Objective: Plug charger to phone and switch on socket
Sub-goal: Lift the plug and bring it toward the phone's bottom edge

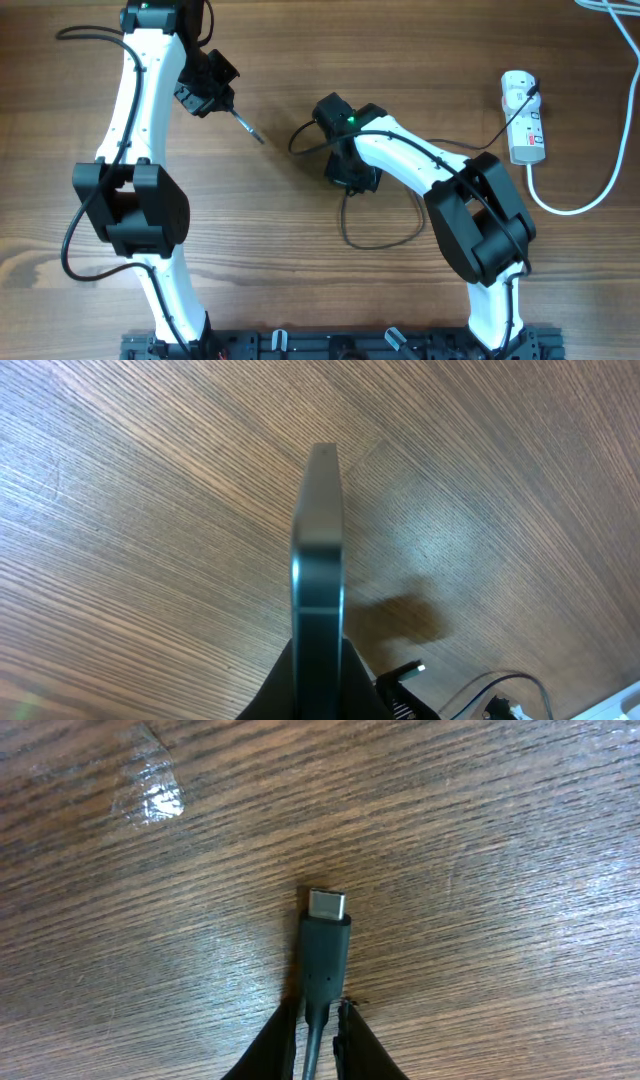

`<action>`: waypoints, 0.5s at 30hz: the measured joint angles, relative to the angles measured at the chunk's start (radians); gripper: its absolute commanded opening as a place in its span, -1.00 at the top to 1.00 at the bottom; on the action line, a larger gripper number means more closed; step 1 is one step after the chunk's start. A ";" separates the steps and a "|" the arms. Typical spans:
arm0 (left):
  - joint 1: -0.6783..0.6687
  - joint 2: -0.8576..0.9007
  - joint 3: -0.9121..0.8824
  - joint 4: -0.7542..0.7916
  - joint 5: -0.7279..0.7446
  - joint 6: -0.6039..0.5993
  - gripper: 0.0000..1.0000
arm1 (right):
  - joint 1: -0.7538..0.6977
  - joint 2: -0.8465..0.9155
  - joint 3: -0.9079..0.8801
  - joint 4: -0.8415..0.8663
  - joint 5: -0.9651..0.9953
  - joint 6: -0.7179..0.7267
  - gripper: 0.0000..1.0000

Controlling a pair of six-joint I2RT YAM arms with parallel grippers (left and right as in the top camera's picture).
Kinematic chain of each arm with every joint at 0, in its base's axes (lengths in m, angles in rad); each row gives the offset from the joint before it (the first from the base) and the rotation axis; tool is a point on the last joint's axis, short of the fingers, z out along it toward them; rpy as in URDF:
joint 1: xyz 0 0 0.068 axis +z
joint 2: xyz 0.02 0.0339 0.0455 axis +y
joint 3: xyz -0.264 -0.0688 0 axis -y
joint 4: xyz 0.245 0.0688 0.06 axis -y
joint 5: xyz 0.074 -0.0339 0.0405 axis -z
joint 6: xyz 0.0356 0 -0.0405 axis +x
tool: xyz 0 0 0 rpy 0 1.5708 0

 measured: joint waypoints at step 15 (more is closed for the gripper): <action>0.000 0.000 0.000 0.029 0.072 0.088 0.92 | 0.000 0.000 0.003 0.002 0.005 -0.061 0.91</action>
